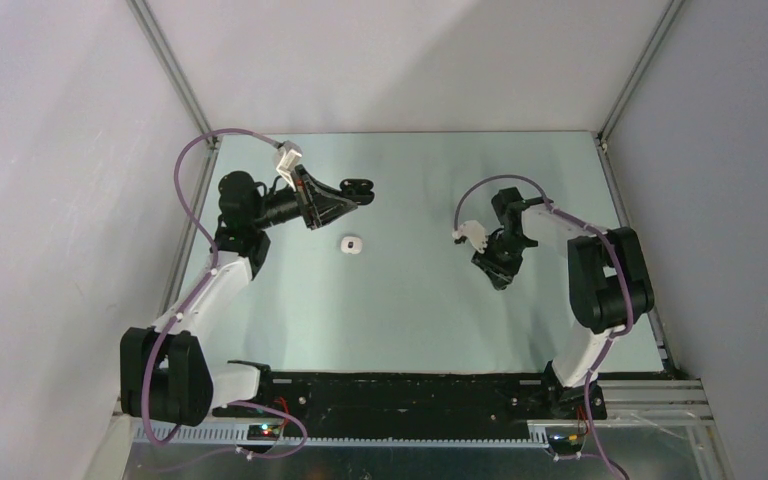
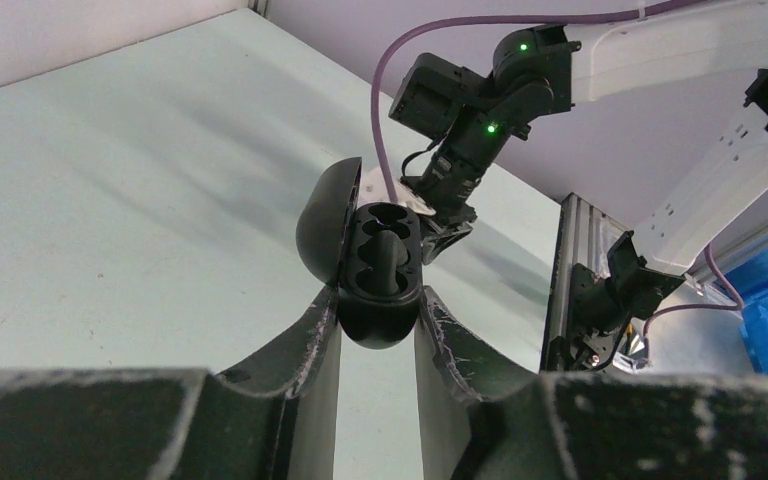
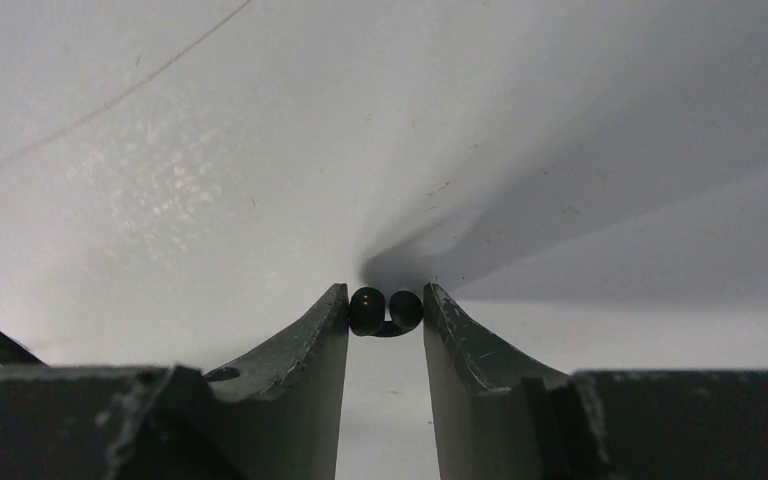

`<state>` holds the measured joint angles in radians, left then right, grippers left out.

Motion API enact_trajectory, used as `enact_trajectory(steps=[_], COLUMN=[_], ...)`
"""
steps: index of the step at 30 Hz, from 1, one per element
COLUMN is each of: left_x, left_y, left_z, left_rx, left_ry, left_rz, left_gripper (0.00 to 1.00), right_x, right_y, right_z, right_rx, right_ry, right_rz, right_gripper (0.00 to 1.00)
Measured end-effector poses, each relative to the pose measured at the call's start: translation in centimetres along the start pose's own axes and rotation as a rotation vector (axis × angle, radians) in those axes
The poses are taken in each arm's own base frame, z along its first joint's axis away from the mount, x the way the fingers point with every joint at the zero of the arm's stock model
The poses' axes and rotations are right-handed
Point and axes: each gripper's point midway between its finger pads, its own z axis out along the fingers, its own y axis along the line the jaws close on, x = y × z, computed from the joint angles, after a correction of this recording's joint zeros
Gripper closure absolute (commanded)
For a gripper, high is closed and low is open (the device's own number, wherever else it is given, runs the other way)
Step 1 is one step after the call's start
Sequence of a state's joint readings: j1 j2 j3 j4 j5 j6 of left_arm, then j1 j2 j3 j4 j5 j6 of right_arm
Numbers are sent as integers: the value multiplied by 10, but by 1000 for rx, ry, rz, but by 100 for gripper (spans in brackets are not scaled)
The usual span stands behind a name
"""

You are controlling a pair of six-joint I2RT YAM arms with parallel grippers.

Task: Insert the wireless bluetooth earbuds into the charging case
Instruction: Pick up the earbud from the center of the board.

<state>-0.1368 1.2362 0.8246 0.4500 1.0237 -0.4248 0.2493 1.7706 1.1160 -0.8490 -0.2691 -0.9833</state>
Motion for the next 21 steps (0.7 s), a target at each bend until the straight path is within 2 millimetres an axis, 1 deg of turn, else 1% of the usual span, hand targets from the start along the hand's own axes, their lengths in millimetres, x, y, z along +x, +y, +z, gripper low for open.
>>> enact_trajectory(steps=[4,9,12,16,17,19,20,21], left_x=[1,1,0,-1,-1,-1,-1,-1], left_y=[0,0,0,-1,-2,-2,-2,-2], left_z=[0,0,0,-1,-1,-1,-1,-1], left_rx=[0,-1,-1,-2,-1,-3,-3,-5], left_ry=[2,2,1,0,-1,-1,0,0], left_rz=[-3,-4,-3,-1,0,-1,-2,-3], left_gripper=[100,100,100,100,100,100,100,100], right_x=[-7,-16,-22,-31,-33,-34,-38,-41], right_y=[2,1,-2,-2,-2,-1,-4,-5], right_z=[-4,-7,-6,0,3,9,9,9], right_rx=[41,83,116,149,156,162,170,175], right_ry=[-32,-81,-96,-101,-96,-79,-90,-96], right_rz=[261,606,752,872,888,913,919,925], right_gripper=[68,67,67,60,55,49,47,43])
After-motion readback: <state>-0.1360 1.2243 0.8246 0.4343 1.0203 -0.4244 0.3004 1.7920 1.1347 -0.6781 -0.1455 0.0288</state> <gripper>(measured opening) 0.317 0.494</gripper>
